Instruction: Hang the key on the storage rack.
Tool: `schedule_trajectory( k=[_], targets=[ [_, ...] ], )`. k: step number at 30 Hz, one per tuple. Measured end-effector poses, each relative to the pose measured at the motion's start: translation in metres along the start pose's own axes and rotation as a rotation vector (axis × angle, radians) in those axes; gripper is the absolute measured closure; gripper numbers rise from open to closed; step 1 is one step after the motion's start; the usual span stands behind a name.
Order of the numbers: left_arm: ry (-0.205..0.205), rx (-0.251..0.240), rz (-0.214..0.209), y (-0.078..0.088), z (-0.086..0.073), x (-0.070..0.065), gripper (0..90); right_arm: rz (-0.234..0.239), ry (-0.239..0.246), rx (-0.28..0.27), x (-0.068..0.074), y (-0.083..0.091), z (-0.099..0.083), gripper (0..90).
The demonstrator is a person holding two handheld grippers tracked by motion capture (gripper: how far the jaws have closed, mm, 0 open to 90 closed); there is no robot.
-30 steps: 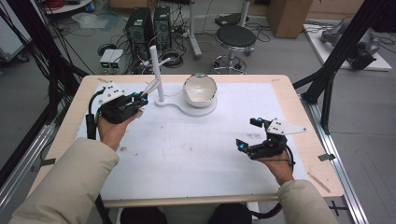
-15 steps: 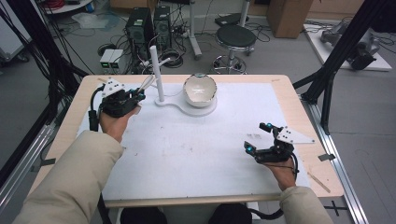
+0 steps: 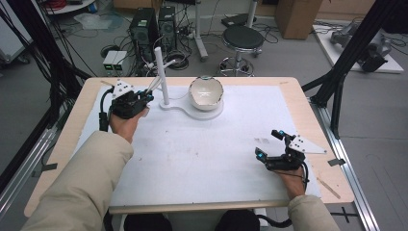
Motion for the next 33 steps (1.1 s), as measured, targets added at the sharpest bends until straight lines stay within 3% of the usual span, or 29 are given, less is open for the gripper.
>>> schedule_trajectory(
  k=[17,23,33],
  targets=[
    [-0.019,0.016,0.011,-0.015,-0.008,-0.002,80.8,-0.020,-0.023,-0.016,-0.002,0.003,-0.010,0.4],
    [-0.043,0.044,0.027,-0.020,-0.013,-0.003,81.5,-0.032,-0.020,-0.016,-0.002,0.003,-0.011,0.5],
    [-0.032,0.094,0.040,-0.032,-0.023,-0.002,81.5,-0.051,-0.009,-0.033,0.000,0.004,-0.011,0.5]
  ],
)
Point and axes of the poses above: each handheld gripper's, and its own axes: y roughly backward along the jaws, z roughly out of its top, x roughly to its left, the point moved 4 cm from there along -y, roughly forward along the jaws, and after that the axes turned 14 degrees about z, right-handed, at the moved point
